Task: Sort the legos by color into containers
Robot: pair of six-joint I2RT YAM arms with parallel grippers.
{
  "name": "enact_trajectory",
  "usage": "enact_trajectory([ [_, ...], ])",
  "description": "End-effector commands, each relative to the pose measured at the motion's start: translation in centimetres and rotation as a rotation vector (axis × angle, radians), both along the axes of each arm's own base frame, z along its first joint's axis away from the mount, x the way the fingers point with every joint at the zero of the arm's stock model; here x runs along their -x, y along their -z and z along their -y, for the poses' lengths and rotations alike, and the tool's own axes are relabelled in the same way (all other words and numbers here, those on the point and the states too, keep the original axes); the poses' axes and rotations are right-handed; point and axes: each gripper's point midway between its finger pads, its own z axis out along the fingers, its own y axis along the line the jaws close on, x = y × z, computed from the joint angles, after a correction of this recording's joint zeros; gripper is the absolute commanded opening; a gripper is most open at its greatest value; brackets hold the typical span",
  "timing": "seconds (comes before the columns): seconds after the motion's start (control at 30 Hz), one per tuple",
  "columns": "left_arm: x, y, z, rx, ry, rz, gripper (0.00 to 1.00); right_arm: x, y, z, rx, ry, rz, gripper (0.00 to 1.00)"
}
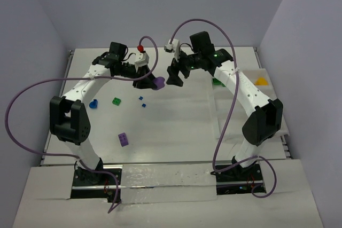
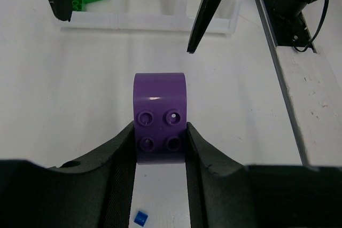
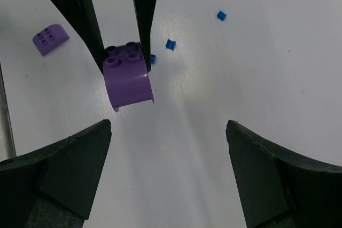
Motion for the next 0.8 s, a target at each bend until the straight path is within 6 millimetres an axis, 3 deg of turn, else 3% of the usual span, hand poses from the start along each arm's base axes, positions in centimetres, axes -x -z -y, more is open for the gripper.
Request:
enact_trajectory([
  [0.0,1.1,-2.0,0.6,0.065,0.066,0.071,0.04,0.3,-2.1,-1.9,-0.048,-0.07,0.048,0.94],
  [0.57,1.4,-3.0,0.9,0.1,0.071,0.095,0.08,2.9,-1.1,-4.2,-0.051,-0.18,0.003,0.91],
  [0.63,1.4,-3.3,0.9,0.109,0.073,0.104,0.08,3.2,-0.7,-4.4,-0.048,-0.187,-0.002,0.87],
  [0.77,1.4,-3.5,0.9,0.115,0.068,0.105,0.08,3.0,-0.5,-4.5,-0.048,-0.181,-0.012,0.66],
])
